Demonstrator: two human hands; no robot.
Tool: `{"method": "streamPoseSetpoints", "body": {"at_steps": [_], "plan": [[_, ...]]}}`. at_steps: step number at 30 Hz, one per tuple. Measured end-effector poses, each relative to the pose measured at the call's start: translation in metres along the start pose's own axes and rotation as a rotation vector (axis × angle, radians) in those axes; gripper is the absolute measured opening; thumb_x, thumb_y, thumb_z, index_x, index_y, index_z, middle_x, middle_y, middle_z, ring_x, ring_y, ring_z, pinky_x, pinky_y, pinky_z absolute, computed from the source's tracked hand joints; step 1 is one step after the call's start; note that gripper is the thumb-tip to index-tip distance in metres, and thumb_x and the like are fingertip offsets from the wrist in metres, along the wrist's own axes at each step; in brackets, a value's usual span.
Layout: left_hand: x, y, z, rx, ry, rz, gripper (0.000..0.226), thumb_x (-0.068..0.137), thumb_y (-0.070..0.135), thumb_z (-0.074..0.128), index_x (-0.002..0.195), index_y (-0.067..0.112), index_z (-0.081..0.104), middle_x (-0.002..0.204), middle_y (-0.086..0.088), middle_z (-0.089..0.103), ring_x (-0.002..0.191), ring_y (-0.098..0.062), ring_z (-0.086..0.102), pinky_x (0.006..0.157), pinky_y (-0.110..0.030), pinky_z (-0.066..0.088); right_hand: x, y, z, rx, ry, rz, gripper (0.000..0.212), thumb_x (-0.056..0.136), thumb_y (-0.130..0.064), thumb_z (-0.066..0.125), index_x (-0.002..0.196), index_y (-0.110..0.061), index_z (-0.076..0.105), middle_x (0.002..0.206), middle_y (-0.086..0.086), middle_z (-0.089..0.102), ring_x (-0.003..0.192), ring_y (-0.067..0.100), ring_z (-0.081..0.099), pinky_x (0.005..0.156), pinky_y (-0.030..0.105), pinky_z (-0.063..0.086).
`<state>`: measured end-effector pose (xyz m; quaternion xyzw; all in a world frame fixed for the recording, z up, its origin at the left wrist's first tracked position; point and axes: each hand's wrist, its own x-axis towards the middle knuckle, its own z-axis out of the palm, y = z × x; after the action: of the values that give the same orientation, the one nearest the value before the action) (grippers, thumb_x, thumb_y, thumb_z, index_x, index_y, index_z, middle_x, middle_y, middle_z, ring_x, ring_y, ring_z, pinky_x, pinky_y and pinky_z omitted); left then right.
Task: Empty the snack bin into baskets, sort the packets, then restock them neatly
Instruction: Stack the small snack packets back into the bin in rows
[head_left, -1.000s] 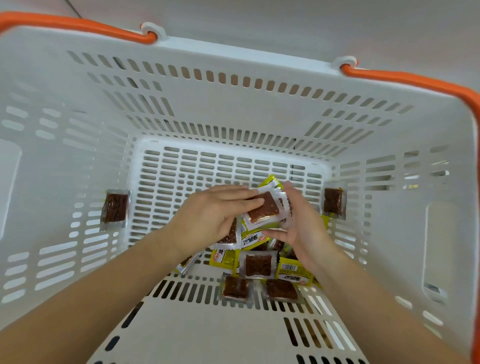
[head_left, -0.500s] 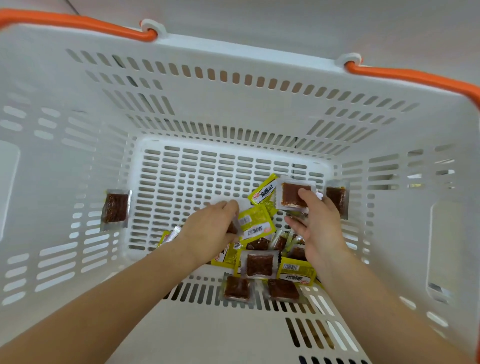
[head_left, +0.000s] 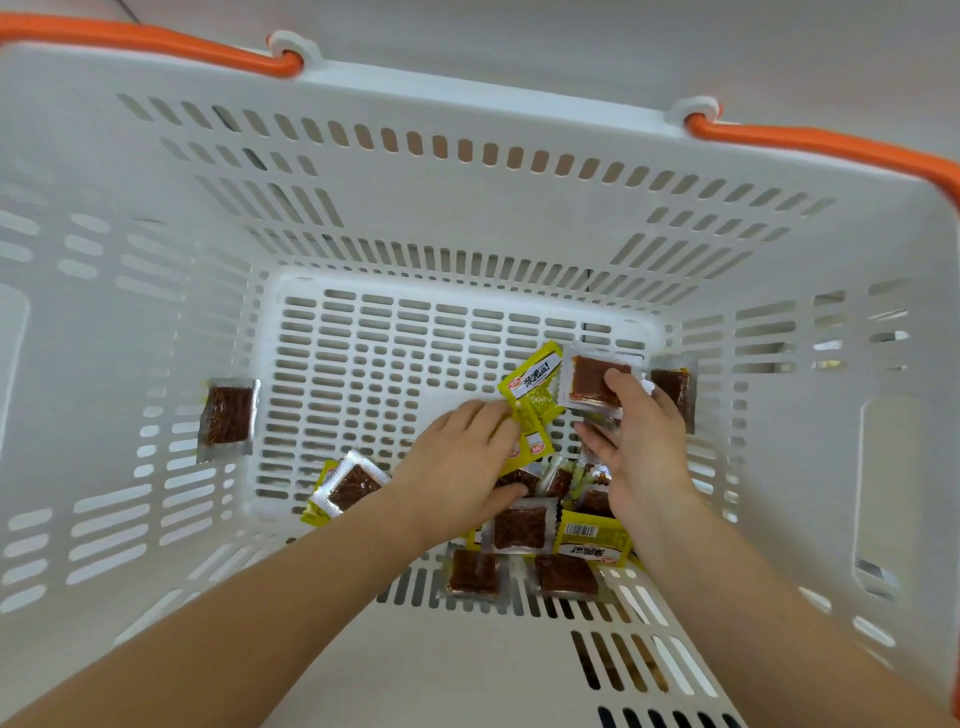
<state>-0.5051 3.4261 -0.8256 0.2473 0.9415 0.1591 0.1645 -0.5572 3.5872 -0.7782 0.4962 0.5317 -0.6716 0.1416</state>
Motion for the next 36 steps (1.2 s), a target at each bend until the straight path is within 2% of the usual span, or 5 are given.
{"method": "streamPoseSetpoints", "body": {"at_steps": [5, 17, 22, 30, 36], "plan": [[0.019, 0.01, 0.001, 0.019, -0.016, -0.07, 0.049, 0.062, 0.012, 0.082, 0.107, 0.007, 0.063, 0.1, -0.009, 0.063, 0.084, -0.026, 0.063, 0.058, -0.033, 0.053, 0.001, 0.001, -0.002, -0.055, -0.002, -0.016, 0.055, 0.092, -0.015, 0.06, 0.141, -0.014, 0.037, 0.1, 0.005, 0.058, 0.087, 0.022, 0.061, 0.066, 0.026, 0.055], [0.02, -0.034, -0.104, -1.07, -0.161, -0.468, 0.034, 0.091, 0.003, 0.058, 0.119, 0.021, 0.062, 0.114, 0.002, 0.068, 0.107, -0.013, 0.063, 0.099, -0.038, 0.047, -0.019, -0.003, 0.011, -0.295, -0.277, -0.071, 0.044, 0.095, -0.012, 0.053, 0.133, -0.027, 0.039, 0.117, -0.004, 0.049, 0.091, 0.012, 0.059, 0.074, 0.03, 0.054], [0.009, -0.006, -0.131, -0.926, 0.016, -0.449, 0.035, 0.088, 0.005, 0.064, 0.111, 0.031, 0.064, 0.103, 0.023, 0.058, 0.094, 0.008, 0.054, 0.08, 0.004, 0.034, -0.057, -0.017, 0.014, -0.375, -0.488, -0.159, 0.026, 0.096, -0.025, 0.052, 0.121, -0.022, 0.052, 0.112, -0.005, 0.062, 0.082, -0.003, 0.064, 0.071, 0.028, 0.057], [-0.044, 0.061, -0.222, -1.213, 0.149, -0.592, 0.08, 0.072, 0.034, 0.075, 0.143, 0.033, 0.037, 0.13, 0.008, 0.054, 0.12, -0.014, 0.054, 0.104, -0.037, 0.042, -0.153, -0.074, -0.013, -0.425, -0.771, -0.391, 0.048, 0.084, 0.002, 0.065, 0.117, -0.03, 0.05, 0.092, -0.015, 0.073, 0.088, 0.006, 0.07, 0.077, 0.02, 0.055], [-0.075, 0.134, -0.305, -1.576, 0.116, -0.361, 0.036, 0.089, 0.009, 0.057, 0.124, 0.009, 0.061, 0.117, -0.011, 0.065, 0.103, -0.021, 0.058, 0.1, -0.039, 0.045, -0.243, -0.125, -0.03, -0.354, -0.835, -0.678, 0.06, 0.057, -0.003, 0.06, 0.115, -0.017, 0.055, 0.101, 0.008, 0.071, 0.095, 0.015, 0.068, 0.082, 0.027, 0.052]]}}
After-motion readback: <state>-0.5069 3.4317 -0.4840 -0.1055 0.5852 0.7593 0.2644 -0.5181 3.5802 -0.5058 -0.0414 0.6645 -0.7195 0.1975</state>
